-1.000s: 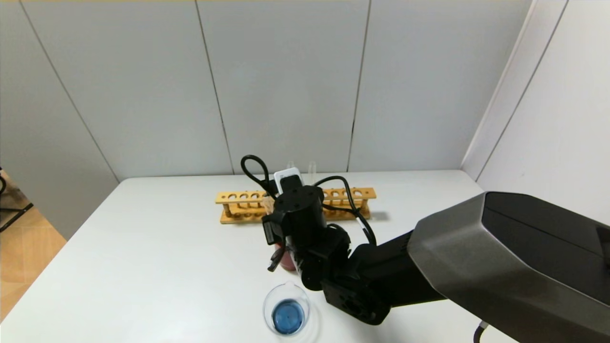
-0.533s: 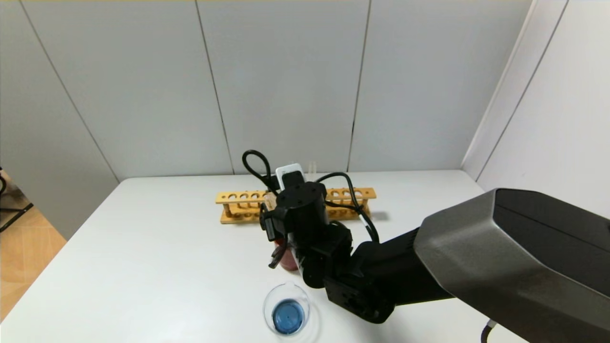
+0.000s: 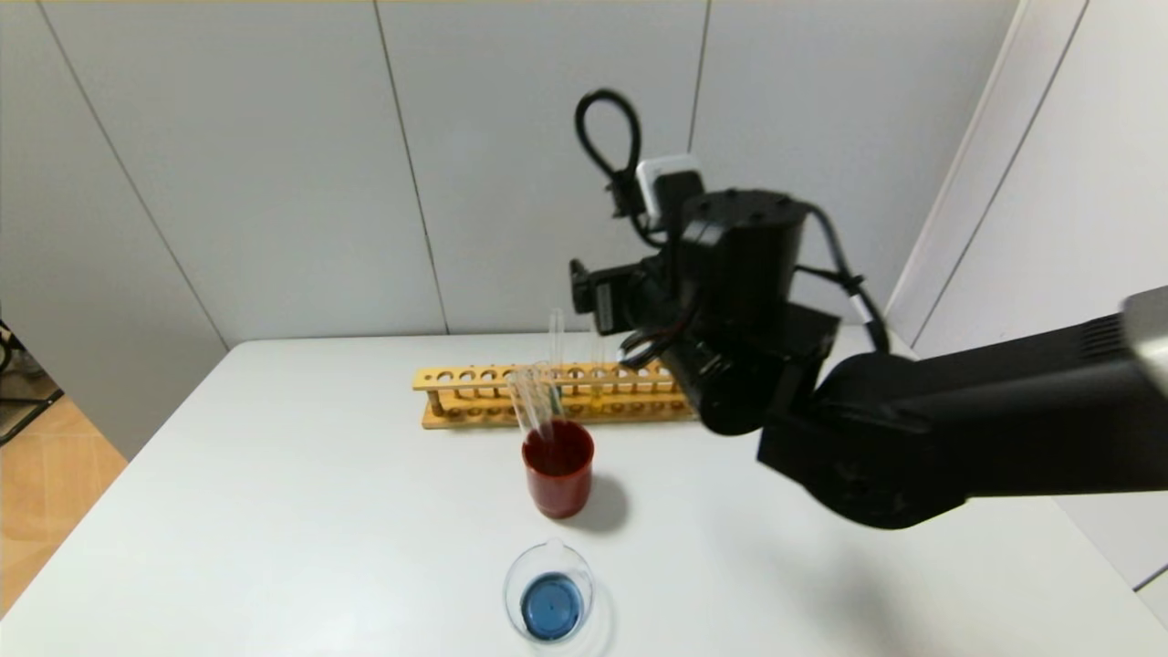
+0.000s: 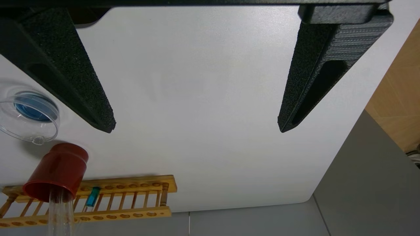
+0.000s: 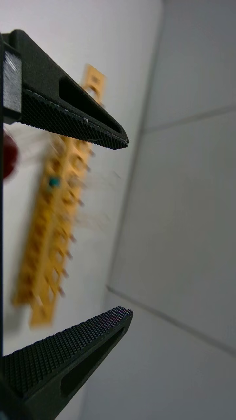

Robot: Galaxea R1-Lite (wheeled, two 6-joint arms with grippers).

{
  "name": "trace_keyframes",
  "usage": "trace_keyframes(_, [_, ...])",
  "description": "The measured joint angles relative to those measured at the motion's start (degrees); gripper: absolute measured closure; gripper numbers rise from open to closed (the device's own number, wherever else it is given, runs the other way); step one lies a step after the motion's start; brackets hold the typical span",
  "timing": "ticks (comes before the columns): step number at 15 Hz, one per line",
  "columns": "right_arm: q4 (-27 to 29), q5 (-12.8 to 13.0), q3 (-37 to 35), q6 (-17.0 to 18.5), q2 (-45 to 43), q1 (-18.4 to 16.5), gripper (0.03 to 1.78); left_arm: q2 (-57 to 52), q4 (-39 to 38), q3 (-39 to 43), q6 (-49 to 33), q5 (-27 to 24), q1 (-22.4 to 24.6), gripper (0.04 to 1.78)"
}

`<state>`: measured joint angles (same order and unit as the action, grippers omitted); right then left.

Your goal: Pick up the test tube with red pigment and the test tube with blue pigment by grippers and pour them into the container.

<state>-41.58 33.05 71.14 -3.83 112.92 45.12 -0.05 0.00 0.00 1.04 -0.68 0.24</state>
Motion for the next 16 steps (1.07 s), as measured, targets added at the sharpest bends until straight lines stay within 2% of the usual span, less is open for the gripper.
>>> trace_keyframes(2, [0.3,0.0,-1.5,-5.0,-7.5,-5.1,0.06,0.0,0.0,0.0,0.0,0.0,0.0,0.07])
trace_keyframes(5, [2.1,-0.3,-5.8,-12.7,-21.0,-15.3,0.06,0.0,0.0,0.0,0.0,0.0,0.0,0.07])
trace_keyframes(8, [9.3,-0.4,-9.7,-16.0,-35.4,-23.6,0.06,0.0,0.0,0.0,0.0,0.0,0.0,0.07])
trace_keyframes(11, [21.7,-0.4,-12.5,-16.7,-51.9,-27.8,0.06,0.0,0.0,0.0,-0.1,0.0,0.0,0.07])
trace_keyframes(14, [39.2,-0.2,-13.1,-17.1,-68.0,-30.1,0.06,0.0,0.0,0.0,0.0,0.0,0.0,0.07])
trace_keyframes(16, [50.8,0.0,-12.8,-17.1,-76.9,-33.6,0.06,0.0,0.0,0.0,0.0,0.0,0.0,0.07])
